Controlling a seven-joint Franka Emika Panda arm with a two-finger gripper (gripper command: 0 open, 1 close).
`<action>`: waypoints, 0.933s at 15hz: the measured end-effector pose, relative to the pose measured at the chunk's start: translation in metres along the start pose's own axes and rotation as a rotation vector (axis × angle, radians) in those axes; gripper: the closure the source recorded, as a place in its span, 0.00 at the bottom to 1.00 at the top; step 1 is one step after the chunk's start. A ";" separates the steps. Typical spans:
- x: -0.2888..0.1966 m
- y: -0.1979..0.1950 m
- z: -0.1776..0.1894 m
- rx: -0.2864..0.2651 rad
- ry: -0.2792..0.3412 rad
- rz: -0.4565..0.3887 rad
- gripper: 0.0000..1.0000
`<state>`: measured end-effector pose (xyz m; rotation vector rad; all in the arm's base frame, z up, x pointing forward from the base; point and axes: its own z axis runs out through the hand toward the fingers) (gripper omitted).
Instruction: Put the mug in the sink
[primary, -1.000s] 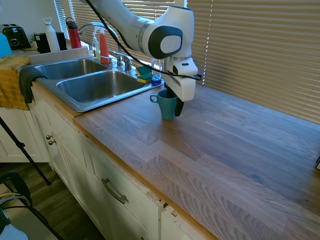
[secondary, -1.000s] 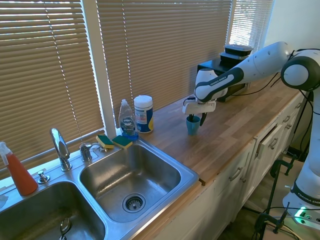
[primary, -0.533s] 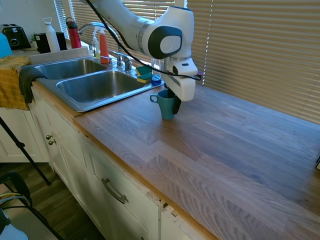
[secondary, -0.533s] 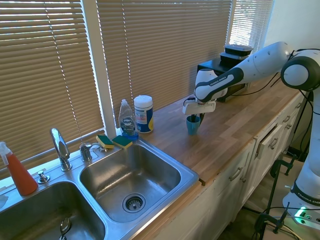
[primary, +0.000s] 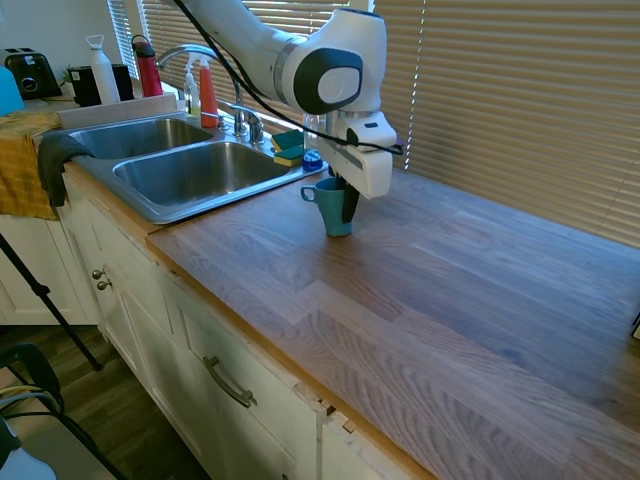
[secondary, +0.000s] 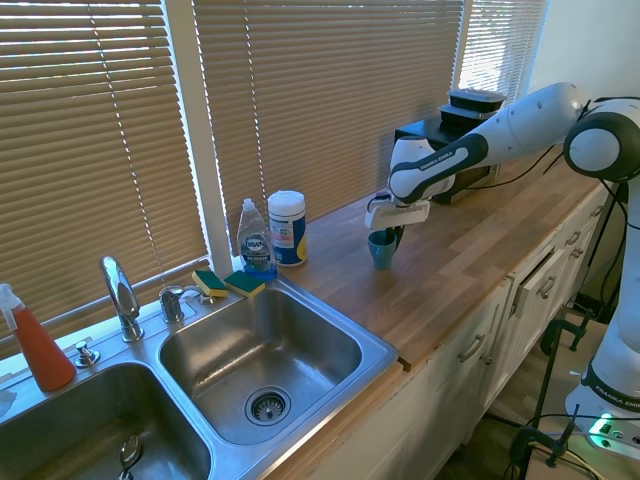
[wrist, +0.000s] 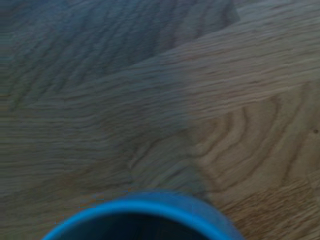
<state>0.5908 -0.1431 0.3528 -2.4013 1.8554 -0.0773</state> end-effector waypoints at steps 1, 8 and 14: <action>-0.001 0.000 0.000 0.012 -0.007 -0.023 1.00; -0.104 -0.014 -0.059 0.156 -0.037 -0.243 1.00; -0.211 -0.044 -0.072 0.181 -0.071 -0.344 1.00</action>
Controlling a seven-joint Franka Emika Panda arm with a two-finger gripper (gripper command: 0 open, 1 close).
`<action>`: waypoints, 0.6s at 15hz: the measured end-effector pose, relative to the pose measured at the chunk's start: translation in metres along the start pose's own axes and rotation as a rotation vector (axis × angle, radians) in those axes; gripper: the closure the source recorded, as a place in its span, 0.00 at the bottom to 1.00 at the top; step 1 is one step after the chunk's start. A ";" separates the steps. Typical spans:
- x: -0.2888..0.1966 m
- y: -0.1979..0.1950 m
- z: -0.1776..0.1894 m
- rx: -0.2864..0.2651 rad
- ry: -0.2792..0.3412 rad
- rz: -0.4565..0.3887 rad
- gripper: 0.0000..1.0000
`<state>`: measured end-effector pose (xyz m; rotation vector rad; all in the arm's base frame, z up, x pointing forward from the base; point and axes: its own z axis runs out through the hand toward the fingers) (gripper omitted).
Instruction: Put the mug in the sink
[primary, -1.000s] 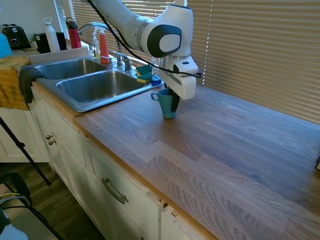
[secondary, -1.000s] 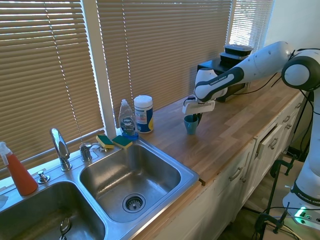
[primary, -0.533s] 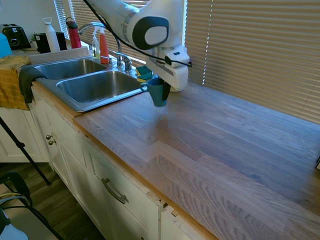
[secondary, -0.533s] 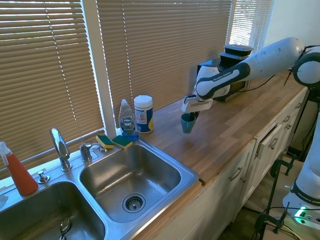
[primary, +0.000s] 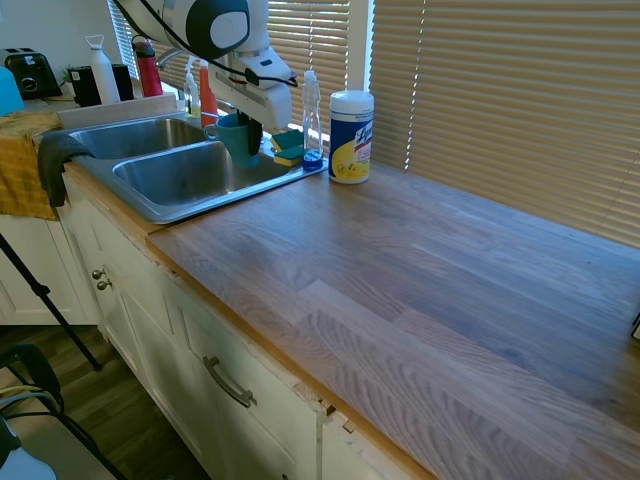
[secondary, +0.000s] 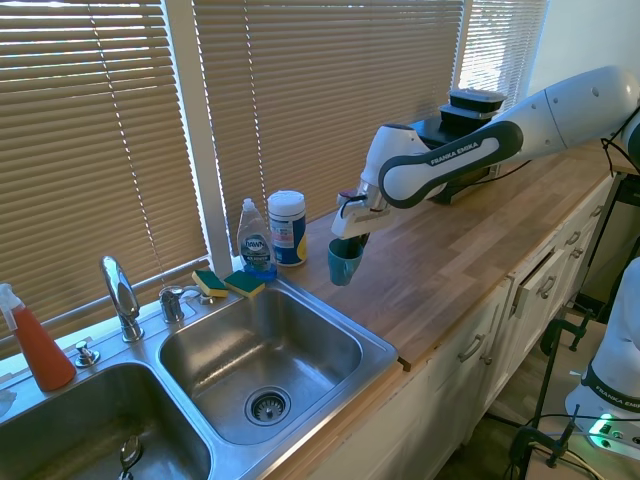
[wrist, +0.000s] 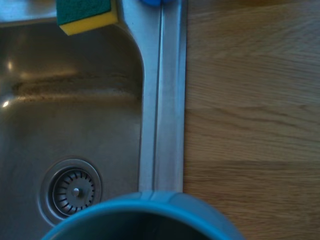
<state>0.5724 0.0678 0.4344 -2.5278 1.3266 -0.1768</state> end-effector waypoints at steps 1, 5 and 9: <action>-0.005 -0.006 0.003 -0.004 0.004 -0.015 1.00; -0.064 -0.070 0.031 -0.003 0.033 -0.110 1.00; -0.105 -0.142 0.068 0.028 0.046 -0.216 1.00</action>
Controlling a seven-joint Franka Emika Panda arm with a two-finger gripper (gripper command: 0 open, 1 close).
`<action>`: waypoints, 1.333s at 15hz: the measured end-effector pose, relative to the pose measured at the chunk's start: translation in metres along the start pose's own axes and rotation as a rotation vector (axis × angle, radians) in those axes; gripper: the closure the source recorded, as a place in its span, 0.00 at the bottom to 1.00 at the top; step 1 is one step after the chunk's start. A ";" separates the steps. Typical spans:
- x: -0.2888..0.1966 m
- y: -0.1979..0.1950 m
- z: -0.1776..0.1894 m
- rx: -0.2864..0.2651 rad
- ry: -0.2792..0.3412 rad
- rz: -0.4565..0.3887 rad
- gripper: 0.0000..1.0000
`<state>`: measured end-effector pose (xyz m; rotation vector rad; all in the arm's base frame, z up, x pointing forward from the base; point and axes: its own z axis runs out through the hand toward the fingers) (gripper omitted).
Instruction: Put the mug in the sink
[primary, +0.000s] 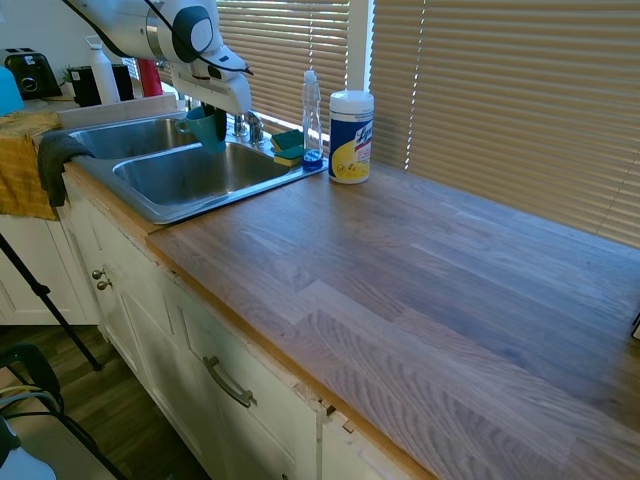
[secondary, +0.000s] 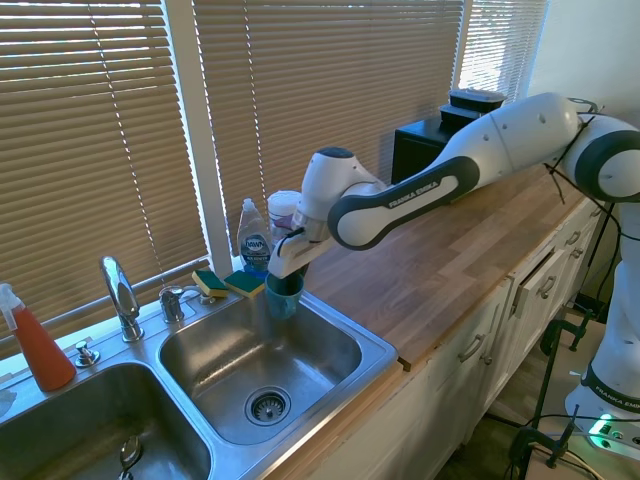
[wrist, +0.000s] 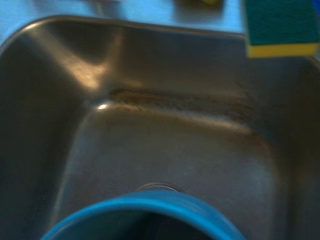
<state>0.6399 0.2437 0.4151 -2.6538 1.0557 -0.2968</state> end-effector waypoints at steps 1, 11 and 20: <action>-0.001 -0.011 0.017 -0.006 -0.003 -0.017 1.00; 0.019 -0.064 0.150 -0.091 -0.074 -0.053 1.00; 0.023 -0.050 0.245 -0.122 -0.119 -0.040 0.00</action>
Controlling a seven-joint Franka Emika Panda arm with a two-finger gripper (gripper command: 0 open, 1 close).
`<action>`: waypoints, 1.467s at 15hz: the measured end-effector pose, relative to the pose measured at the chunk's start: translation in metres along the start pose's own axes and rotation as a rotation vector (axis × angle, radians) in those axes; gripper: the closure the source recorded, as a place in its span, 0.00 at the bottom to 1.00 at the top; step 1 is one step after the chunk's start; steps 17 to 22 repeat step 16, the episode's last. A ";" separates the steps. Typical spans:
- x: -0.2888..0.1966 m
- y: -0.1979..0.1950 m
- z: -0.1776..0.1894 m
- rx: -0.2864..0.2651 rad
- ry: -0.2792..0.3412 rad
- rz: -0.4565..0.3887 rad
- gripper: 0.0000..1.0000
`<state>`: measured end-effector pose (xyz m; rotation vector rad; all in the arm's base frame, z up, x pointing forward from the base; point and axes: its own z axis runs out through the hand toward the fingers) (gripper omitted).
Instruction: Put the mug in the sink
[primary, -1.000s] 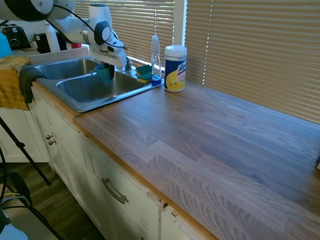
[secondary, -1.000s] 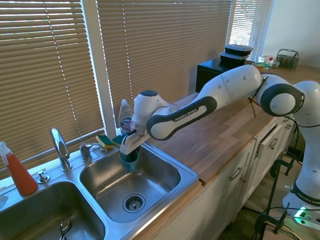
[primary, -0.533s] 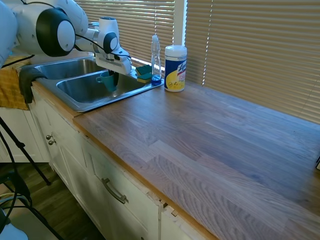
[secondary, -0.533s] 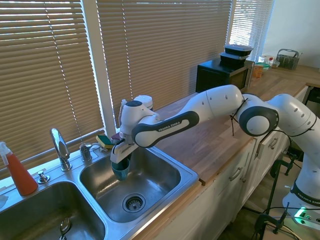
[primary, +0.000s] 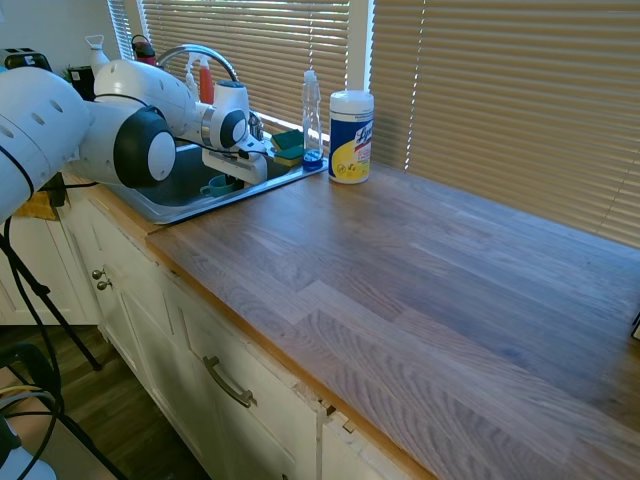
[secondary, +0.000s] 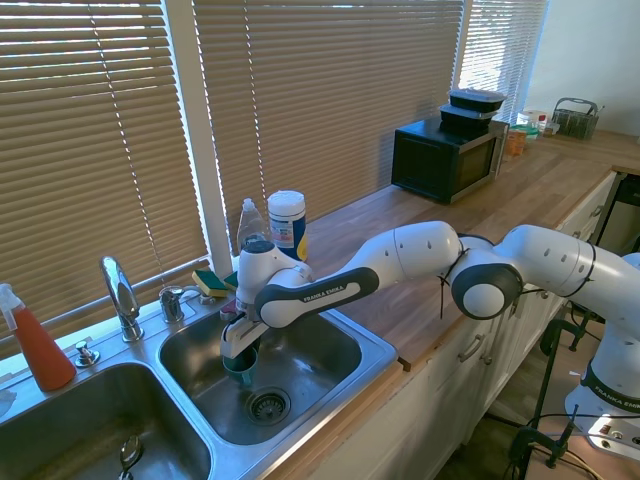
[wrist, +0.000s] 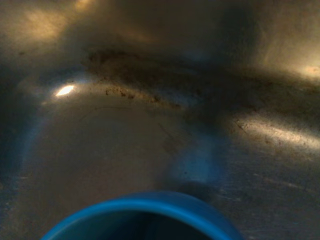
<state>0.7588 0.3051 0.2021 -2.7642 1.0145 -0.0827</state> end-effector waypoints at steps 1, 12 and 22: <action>0.000 0.000 0.001 0.000 -0.005 0.001 0.00; 0.005 -0.009 -0.021 0.013 0.006 -0.003 0.00; 0.009 -0.014 -0.043 0.034 0.027 0.005 0.00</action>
